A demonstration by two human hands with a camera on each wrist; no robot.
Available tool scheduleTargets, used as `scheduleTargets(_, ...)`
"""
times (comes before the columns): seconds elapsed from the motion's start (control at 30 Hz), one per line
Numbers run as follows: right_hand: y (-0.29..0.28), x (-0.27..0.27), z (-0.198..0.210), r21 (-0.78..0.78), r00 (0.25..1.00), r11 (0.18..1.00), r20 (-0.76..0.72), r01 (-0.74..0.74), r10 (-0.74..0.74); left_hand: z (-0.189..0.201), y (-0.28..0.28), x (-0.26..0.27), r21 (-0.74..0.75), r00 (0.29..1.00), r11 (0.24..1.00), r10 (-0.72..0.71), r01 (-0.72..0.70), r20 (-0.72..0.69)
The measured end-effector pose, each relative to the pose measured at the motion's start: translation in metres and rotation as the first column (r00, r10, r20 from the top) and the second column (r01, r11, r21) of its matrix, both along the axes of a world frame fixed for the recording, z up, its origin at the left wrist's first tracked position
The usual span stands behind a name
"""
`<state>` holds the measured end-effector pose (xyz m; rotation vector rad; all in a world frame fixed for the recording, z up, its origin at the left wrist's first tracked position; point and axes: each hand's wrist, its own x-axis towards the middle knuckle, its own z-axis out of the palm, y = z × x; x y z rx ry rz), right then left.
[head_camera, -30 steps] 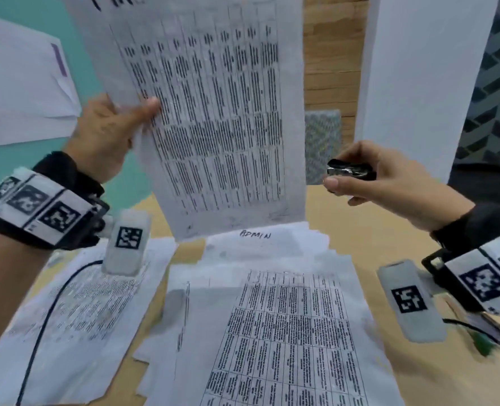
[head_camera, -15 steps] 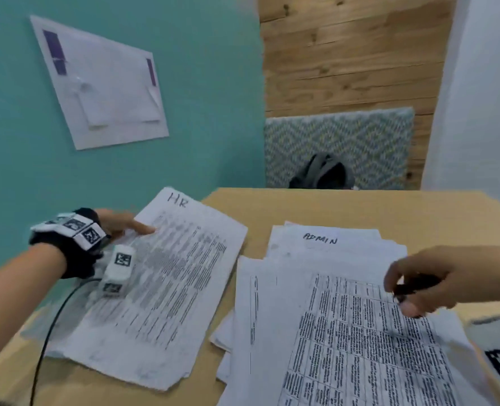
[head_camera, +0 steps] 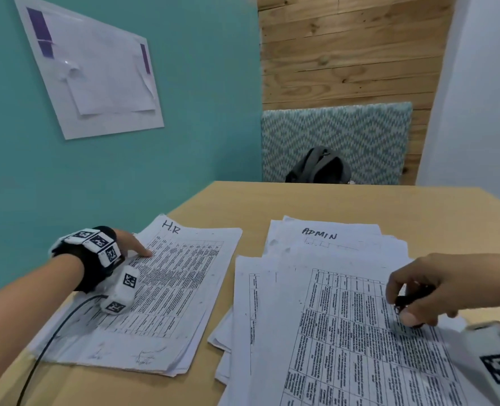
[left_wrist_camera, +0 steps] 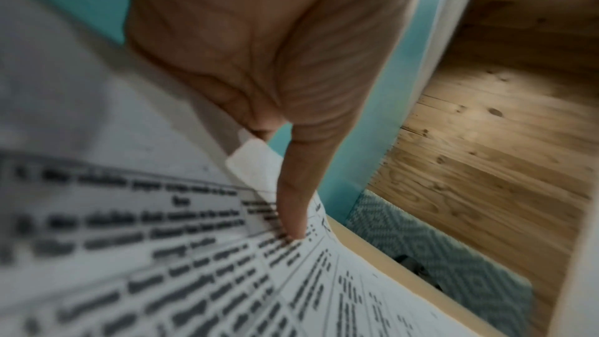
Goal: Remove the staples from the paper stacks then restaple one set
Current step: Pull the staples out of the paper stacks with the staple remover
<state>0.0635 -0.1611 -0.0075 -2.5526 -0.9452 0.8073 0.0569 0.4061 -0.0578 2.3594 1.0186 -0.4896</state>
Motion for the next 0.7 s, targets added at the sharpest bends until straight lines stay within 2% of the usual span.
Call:
scheduleTargets(0.07, 0.002, -0.005, 0.001, -0.013, 1.0, 1.0, 0.003, 0.013, -0.013, 0.014, -0.031, -0.008, 0.138, 1.0, 0.99, 0.009, -0.012, 0.027)
scheduleTargets(0.13, 0.004, -0.007, 0.0, -0.044, 1.0, 0.999, 0.012, 0.018, -0.017, 0.036, -0.064, -0.017, 0.325, 0.996, 0.945, -0.049, 0.023, 0.07)
scheduleTargets(0.17, 0.005, -0.008, -0.001, -0.064, 1.0, 0.998, 0.016, 0.015, -0.014, 0.048, -0.081, -0.021, 0.361, 0.99, 0.931, -0.098, 0.056, 0.1)
scheduleTargets(0.23, 0.007, -0.008, -0.002, -0.087, 1.0, 0.996, 0.026, 0.014, -0.012, 0.068, -0.117, -0.025, 0.327, 0.97, 0.938, -0.177, 0.114, 0.169)
scheduleTargets(0.3, 0.009, -0.007, -0.003, -0.092, 0.999, 0.996, 0.036, 0.011, -0.008, 0.082, -0.155, -0.026, 0.193, 0.939, 0.964, -0.231, 0.185, 0.254)
scheduleTargets(0.37, 0.01, -0.007, -0.003, -0.104, 0.998, 0.995, 0.057, 0.002, 0.004, 0.088, -0.2, -0.021, 0.118, 0.893, 0.939, -0.343, 0.322, 0.292)
scheduleTargets(0.53, 0.009, -0.009, -0.002, -0.138, 0.995, 0.99, 0.096, -0.017, 0.031, 0.069, -0.314, 0.016, 0.083, 0.699, 0.709, -0.704, 0.7, 0.124)
scheduleTargets(0.7, 0.004, -0.007, 0.001, -0.15, 0.998, 0.988, 0.044, -0.027, 0.034, 0.046, -0.381, 0.039, 0.264, 0.524, 0.492, -0.849, 0.83, -0.064)
